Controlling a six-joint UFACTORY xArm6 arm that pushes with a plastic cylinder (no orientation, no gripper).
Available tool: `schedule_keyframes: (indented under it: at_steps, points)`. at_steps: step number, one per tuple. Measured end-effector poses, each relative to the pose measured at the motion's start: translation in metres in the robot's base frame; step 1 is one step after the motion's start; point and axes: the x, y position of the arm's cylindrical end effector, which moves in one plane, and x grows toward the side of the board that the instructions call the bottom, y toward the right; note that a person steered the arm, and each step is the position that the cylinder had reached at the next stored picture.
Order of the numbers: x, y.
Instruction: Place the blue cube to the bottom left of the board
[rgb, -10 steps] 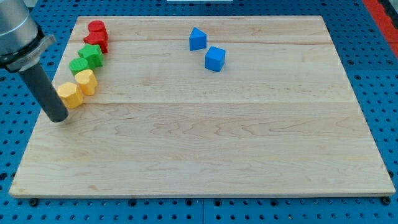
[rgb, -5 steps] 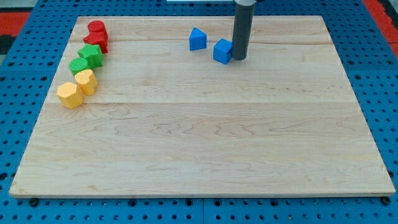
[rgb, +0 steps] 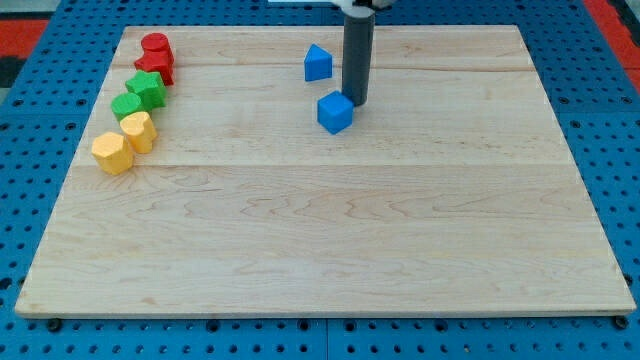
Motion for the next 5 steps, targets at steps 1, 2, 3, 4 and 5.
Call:
schedule_keyframes:
  at_steps: [1, 2, 3, 4, 5]
  points:
    - [0.003, -0.007]
    - [-0.014, -0.015]
    - [0.038, -0.044]
    - [0.097, -0.079]
    - [0.086, -0.085]
